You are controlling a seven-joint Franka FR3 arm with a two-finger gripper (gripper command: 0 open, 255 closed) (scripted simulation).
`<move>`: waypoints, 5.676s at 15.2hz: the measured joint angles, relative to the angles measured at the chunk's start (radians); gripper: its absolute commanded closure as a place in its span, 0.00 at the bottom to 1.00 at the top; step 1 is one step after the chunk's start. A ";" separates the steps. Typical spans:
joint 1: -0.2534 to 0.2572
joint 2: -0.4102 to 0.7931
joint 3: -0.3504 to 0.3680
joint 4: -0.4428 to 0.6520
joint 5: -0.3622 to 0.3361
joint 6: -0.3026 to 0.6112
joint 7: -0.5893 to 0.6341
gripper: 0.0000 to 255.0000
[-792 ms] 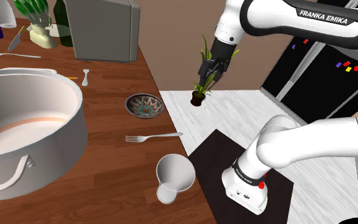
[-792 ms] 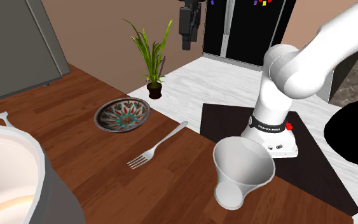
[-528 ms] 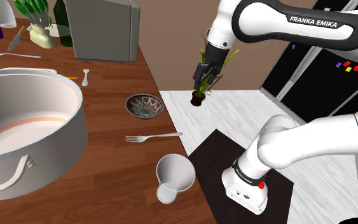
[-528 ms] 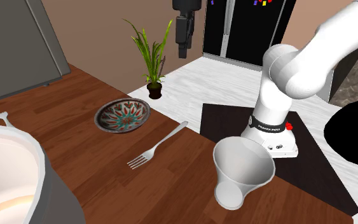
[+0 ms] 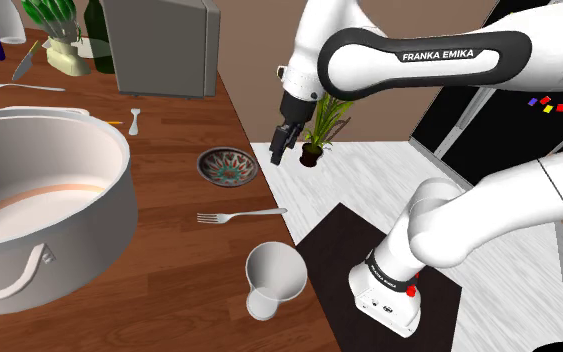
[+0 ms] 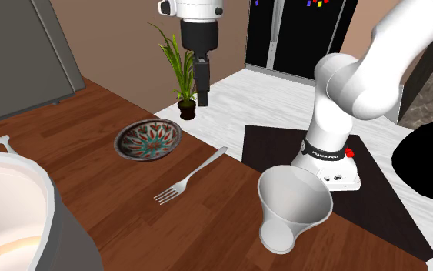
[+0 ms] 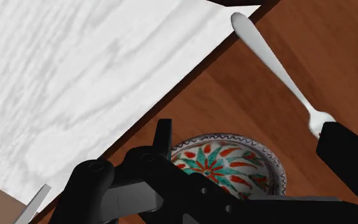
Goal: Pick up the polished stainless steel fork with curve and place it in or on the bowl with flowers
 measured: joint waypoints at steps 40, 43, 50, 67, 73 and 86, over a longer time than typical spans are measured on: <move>0.183 0.409 0.133 0.003 0.010 0.432 -0.250 1.00; 0.184 0.383 0.131 0.021 0.014 0.388 -0.252 1.00; 0.184 0.327 0.124 0.066 0.021 0.288 -0.258 1.00; 0.142 0.316 0.056 0.230 0.000 0.106 -0.341 1.00; 0.081 0.424 -0.021 0.345 -0.025 0.093 -0.464 1.00; 0.068 0.518 -0.036 0.294 -0.030 0.236 -0.496 1.00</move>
